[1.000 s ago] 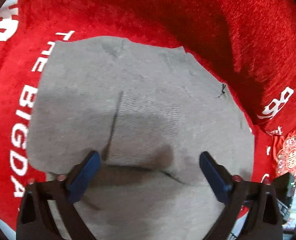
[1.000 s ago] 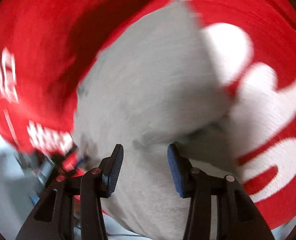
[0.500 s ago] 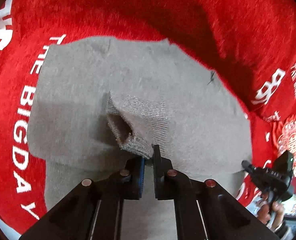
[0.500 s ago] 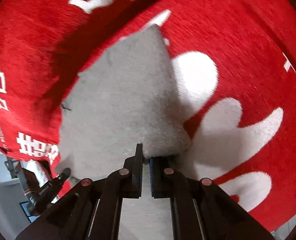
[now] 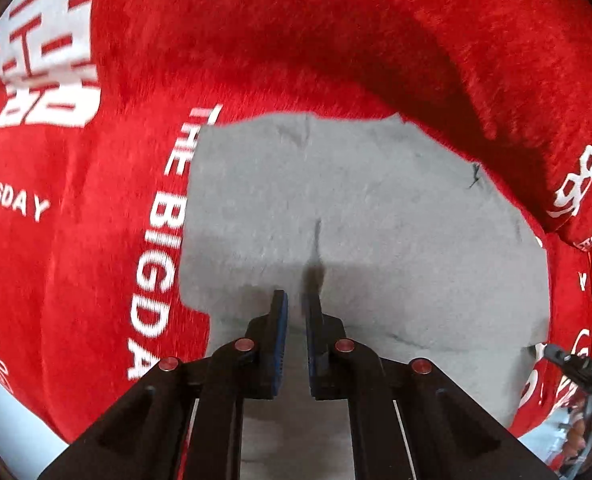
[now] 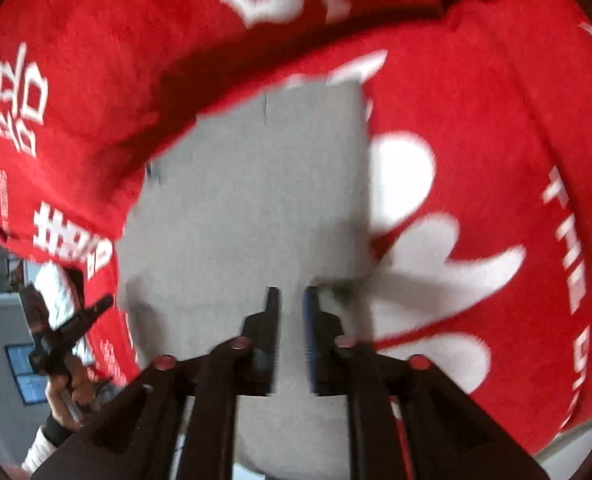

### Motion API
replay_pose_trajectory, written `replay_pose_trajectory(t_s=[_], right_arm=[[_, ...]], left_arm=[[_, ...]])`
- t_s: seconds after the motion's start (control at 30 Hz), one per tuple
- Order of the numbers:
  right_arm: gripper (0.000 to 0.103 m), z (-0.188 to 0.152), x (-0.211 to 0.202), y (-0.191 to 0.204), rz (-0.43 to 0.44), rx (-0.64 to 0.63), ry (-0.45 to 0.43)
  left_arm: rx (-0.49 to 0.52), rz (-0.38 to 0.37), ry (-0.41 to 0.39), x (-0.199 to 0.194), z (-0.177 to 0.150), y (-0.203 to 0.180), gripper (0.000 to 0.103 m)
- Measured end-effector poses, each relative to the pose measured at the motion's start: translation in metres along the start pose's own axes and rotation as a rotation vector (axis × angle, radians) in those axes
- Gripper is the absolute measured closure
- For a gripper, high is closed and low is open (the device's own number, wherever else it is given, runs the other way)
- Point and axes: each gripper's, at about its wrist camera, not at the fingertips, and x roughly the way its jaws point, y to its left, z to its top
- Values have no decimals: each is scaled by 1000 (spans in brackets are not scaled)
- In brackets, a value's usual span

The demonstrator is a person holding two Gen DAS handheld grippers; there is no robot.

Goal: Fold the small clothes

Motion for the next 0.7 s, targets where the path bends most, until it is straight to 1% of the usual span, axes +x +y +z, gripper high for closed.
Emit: replay_pose_trajectory(t_s=[0.03,0.07,0.2,0.27,0.3,0.33,0.37,0.4,0.43,0.5,0.6,0.63,0.7], right_arm=[[52,7,0,-7,5,37,-25],[49,18,3,-16,23,85,-44],[49,46,32,-33,55,196,-45],[49,53,45,-35,53,222,-34],[59,56,49,-34,67,232,-34],[76,59,50,-30,71,223,-17],[95,62,50,-23,52,189,-3],[95,64,46,-13,7,127,-19],[95,65,40,0,-48,37,-37],[95,65,38,12,-149,-82,-46],[95,66,52,2,-235,-97,-7],[95,65,51,-1,-222,-87,-18],[95,62,46,-1,-235,-62,-32]], left_arm=[[10,3,-8,0,2,-6,94],[25,2,-12,1,4,-13,94],[40,-6,-4,16,8,-35,94],[55,17,-6,27,11,-43,94],[62,37,-2,33,11,-45,94],[60,48,8,38,10,-45,94],[56,51,18,42,10,-45,94],[52,57,26,44,8,-43,94],[50,64,29,45,8,-41,94],[50,81,37,49,5,-39,94],[64,89,26,50,2,-38,94],[70,92,22,50,1,-39,94],[99,112,16,50,-3,-43,94]])
